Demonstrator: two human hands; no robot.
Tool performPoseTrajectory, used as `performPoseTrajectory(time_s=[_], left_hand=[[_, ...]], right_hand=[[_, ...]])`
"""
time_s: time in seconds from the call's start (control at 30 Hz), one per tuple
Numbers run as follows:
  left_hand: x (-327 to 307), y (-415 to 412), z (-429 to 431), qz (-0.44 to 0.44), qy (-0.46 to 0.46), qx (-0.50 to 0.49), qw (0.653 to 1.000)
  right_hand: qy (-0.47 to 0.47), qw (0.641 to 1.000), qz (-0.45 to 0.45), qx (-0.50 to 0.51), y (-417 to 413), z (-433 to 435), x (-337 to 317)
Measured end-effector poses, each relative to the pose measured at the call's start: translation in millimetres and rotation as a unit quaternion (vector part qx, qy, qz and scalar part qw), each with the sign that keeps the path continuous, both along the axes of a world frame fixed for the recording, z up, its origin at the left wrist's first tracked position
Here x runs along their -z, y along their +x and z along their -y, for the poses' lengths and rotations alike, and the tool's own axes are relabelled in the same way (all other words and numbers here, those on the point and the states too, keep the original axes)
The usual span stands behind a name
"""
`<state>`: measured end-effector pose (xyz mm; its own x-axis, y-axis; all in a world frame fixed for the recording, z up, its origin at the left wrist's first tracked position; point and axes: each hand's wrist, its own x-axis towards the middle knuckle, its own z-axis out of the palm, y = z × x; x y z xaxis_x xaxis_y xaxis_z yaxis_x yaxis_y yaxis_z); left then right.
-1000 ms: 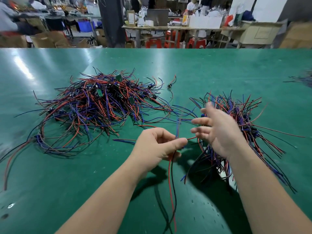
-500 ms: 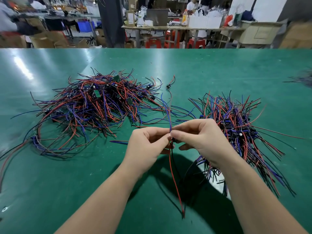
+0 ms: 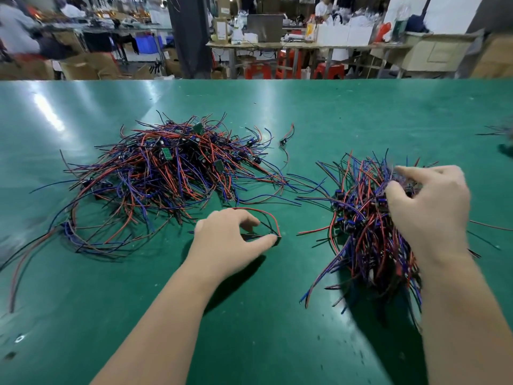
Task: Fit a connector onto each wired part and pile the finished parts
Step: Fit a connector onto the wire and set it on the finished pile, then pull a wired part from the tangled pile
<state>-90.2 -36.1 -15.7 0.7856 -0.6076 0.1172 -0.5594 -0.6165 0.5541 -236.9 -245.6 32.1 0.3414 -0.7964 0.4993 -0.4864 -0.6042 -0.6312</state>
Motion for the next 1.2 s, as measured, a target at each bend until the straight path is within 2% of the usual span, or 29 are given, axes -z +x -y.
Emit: performPoseTrajectory(time_s=[0.1, 0.17, 0.23, 0.3, 0.4, 0.5, 0.6, 0.7, 0.8, 0.87, 0.97, 1.07, 1.13, 1.2], left_hand=[[7, -2, 4, 0.044, 0.013, 0.032, 0.998], [11, -5, 7, 0.071, 0.021, 0.043, 0.996], [13, -7, 9, 0.086, 0.006, 0.050, 0.995], [13, -8, 11, 0.082, -0.046, 0.064, 0.993], [6, -12, 13, 0.004, -0.216, 0.083, 0.973], [-6, -22, 14, -0.116, -0.341, 0.087, 0.929], [-16, -28, 13, -0.246, -0.429, 0.094, 0.864], [-20, -29, 13, -0.353, -0.452, 0.078, 0.815], [-22, -30, 14, -0.426, -0.452, 0.072, 0.780], [-21, -30, 14, -0.460, -0.440, 0.075, 0.767], [-20, -31, 14, -0.466, -0.424, 0.081, 0.772], [-20, -33, 14, -0.468, -0.412, 0.098, 0.775], [-21, -33, 14, -0.491, -0.401, 0.118, 0.764], [-21, -34, 13, -0.522, -0.382, 0.135, 0.750]], right_hand=[[0.019, 0.999, -0.001, -0.047, 4, -10, 2], [0.067, 0.991, 0.002, -0.119, 10, -22, 4], [0.108, 0.974, -0.033, -0.194, 18, -34, 9], [0.139, 0.952, -0.099, -0.256, 25, -45, 16], [0.173, 0.923, -0.152, -0.308, 31, -55, 23], [0.261, 0.891, -0.113, -0.355, 30, -56, 21], [0.366, 0.827, -0.055, -0.422, 28, -58, 17], [0.439, 0.754, 0.015, -0.489, 28, -63, 16], [0.465, 0.721, 0.085, -0.506, 31, -69, 16], [0.494, 0.702, 0.134, -0.495, 33, -71, 15], [0.549, 0.674, 0.203, -0.450, 36, -71, 15], [0.567, 0.658, 0.235, -0.437, 38, -70, 16], [0.572, 0.642, 0.255, -0.442, 39, -70, 17], [0.561, 0.643, 0.265, -0.449, 39, -70, 18]])
